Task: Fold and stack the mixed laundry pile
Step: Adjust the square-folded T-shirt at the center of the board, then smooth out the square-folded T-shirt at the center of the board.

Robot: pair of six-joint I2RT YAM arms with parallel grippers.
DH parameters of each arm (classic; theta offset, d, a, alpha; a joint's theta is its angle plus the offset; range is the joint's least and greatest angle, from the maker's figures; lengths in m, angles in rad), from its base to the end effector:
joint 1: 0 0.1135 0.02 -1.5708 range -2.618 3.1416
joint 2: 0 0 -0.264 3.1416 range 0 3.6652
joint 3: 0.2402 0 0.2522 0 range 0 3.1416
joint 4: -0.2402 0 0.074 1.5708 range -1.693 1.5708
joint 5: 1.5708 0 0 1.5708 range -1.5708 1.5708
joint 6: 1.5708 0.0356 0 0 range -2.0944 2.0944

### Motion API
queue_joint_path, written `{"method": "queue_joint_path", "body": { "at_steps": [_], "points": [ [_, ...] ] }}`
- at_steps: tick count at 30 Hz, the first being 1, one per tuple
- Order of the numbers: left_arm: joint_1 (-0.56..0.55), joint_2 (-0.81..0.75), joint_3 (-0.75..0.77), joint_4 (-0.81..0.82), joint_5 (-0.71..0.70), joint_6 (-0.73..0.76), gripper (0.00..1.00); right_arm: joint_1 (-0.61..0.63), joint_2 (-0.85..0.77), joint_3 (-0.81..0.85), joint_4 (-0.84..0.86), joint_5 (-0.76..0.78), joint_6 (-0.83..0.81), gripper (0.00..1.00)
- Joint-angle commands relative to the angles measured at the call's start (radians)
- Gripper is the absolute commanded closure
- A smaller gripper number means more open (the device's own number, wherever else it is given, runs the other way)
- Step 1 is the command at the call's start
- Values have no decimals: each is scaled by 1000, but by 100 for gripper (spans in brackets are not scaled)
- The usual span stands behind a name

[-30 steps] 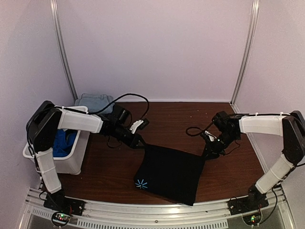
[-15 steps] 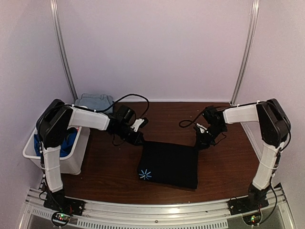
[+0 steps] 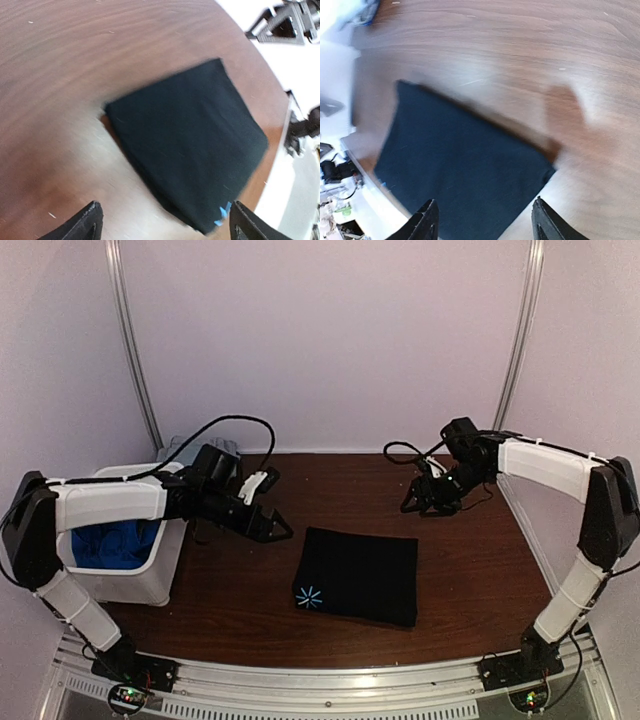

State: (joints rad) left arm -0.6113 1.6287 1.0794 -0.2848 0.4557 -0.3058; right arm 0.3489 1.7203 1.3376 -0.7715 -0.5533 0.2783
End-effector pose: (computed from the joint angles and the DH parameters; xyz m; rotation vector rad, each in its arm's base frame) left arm 0.2749 -0.2118 0.2218 0.6044 2.4484 -0.9514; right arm 0.3236 0.1376 0.2434 -0.2640 2.7637 0.9292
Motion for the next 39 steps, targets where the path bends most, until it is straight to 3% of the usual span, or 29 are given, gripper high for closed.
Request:
{"method": "queue_joint_path", "body": {
  "at_steps": [1,8,16,22,27,35,39],
  "points": [
    [-82,-116,-187,109,133,-121,11,93,-116,-97,17,-152,60,37],
    [-157,-119,-402,470,183,-378,10,269,-153,-274,168,-231,192,41],
    [-199,34,-409,722,207,-494,15,352,-70,-320,266,-254,222,42],
    [-220,116,-326,758,275,-478,23,355,4,-363,303,-219,229,43],
    [-273,111,-291,688,306,-418,33,355,60,-371,335,-209,241,45],
    [-277,48,-423,560,300,-362,59,355,86,-366,313,-185,248,45],
    [-277,-3,-461,457,260,-303,83,355,91,-381,312,-176,251,46]
  ]
}}
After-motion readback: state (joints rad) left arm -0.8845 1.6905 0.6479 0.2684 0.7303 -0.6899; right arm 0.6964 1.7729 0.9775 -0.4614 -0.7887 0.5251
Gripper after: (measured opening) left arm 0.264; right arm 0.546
